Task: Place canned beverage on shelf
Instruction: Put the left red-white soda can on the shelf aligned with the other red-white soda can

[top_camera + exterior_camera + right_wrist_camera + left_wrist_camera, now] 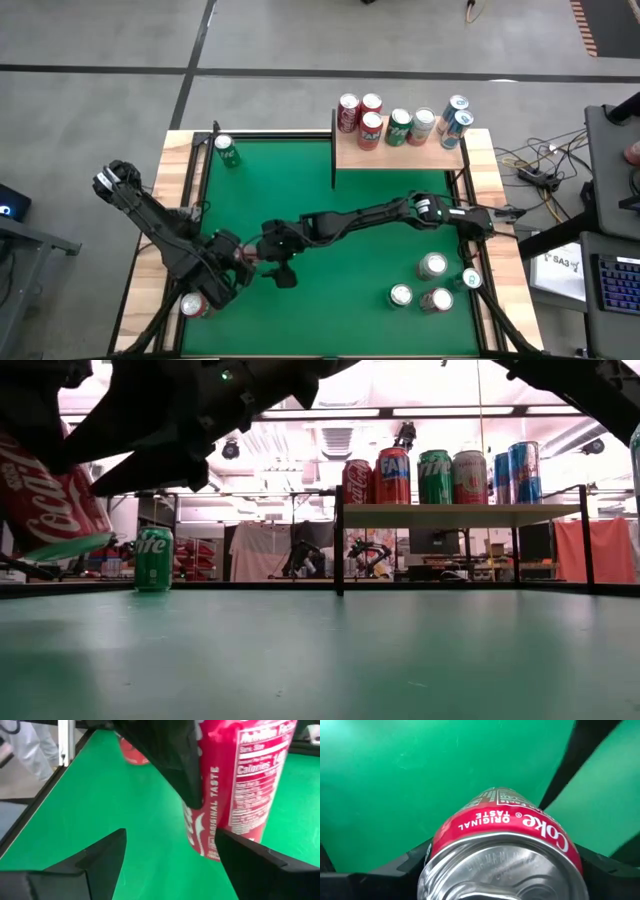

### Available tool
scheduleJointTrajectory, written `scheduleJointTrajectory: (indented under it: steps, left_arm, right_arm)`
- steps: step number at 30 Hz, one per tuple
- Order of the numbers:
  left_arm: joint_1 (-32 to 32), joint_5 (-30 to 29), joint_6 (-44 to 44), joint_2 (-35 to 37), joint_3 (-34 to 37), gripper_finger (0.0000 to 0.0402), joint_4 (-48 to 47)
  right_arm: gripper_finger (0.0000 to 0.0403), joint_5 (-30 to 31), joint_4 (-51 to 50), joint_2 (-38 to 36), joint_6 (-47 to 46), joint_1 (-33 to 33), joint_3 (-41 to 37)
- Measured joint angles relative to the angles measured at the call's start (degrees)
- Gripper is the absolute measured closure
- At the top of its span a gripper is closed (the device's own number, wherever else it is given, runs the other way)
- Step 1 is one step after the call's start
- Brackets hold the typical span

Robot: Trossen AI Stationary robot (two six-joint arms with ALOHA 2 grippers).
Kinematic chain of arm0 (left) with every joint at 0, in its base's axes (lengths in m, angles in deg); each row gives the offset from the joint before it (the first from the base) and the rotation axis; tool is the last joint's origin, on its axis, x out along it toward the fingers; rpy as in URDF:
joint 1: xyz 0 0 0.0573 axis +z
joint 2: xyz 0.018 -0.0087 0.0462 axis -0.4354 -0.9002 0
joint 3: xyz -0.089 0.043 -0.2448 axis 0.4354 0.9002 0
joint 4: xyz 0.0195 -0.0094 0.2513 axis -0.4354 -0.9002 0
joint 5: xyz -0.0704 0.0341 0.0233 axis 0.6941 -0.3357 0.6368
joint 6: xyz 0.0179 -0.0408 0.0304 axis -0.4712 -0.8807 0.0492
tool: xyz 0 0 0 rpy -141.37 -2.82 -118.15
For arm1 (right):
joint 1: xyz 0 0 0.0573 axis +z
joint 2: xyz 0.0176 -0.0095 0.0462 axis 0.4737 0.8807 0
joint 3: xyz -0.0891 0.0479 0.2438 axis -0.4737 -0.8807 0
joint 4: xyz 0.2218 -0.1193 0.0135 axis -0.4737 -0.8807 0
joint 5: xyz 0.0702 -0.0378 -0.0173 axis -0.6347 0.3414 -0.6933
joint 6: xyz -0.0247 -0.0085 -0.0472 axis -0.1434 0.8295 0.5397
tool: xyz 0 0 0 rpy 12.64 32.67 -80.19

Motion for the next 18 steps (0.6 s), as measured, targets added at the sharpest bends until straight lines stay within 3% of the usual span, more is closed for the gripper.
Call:
scheduleJointTrajectory:
  steps: [12, 18]
  left_arm:
    - [0.8, -1.3, 0.4, 0.0, 0.1, 0.0106, 1.0]
    - [0.9, -1.9, 0.6, 0.0, 0.0, 0.0106, 0.7]
  right_arm:
    - [0.0097, 15.0, 4.0, 0.2, 1.7, 1.0, -0.1]
    - [0.0094, 15.3, 7.6, 0.3, 3.9, 0.8, -0.9]
